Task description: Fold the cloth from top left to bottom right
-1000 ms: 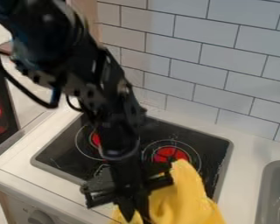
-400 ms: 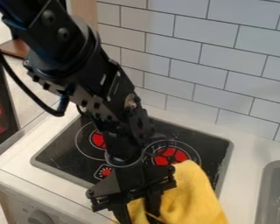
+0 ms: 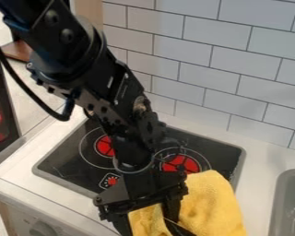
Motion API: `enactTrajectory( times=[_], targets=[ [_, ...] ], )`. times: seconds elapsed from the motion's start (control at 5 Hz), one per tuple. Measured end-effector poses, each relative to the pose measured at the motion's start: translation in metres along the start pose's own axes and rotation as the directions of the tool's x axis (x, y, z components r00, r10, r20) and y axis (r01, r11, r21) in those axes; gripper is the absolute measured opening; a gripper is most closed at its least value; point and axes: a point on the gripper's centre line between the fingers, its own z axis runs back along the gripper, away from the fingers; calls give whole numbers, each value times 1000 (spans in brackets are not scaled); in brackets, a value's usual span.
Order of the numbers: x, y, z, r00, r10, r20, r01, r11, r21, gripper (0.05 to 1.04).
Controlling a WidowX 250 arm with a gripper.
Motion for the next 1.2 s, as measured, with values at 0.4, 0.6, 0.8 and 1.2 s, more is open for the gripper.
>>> enactTrajectory(
  times=[0.4,0.6,0.8,1.2],
  targets=[
    [-2,-4,30,997,-4,76,6,1000,-19,996],
    [-6,-6,48,998,0,56,2,999,-41,1001],
    [-3,-10,70,999,10,52,-5,996,-95,1001],
    [1,-13,84,999,13,36,-9,992,-126,1001]
  ],
)
